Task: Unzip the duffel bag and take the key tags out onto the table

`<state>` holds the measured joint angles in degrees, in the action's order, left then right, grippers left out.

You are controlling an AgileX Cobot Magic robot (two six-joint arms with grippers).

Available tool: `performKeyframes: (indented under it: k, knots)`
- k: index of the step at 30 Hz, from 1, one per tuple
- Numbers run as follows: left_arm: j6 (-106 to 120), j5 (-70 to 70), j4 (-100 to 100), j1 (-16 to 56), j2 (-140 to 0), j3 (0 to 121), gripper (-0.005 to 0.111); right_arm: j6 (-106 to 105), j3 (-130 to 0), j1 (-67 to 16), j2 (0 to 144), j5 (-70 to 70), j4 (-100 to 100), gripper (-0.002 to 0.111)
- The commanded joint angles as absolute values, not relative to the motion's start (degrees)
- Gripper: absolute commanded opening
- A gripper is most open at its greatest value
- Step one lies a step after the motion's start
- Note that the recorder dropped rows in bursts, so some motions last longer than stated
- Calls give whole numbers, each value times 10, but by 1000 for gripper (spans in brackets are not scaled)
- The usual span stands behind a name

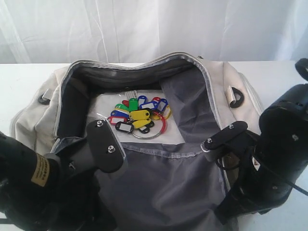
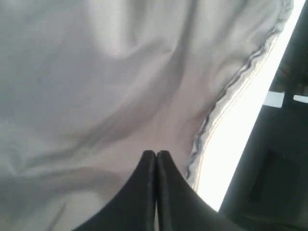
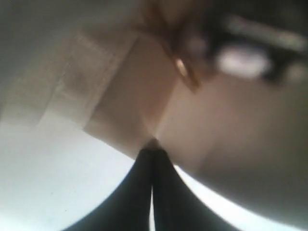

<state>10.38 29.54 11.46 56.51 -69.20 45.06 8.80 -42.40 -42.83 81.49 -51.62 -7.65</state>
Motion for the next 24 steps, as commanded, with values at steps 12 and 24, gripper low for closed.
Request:
performKeyframes:
  k: [12, 24]
  knots:
    - [-59, 396, -77, 566, -576, 531, 0, 92, -496, -431, 667, -539, -101, 0]
    - [-271, 646, -409, 566, -525, 524, 0, 92, -520, -431, 485, -526, -115, 0]
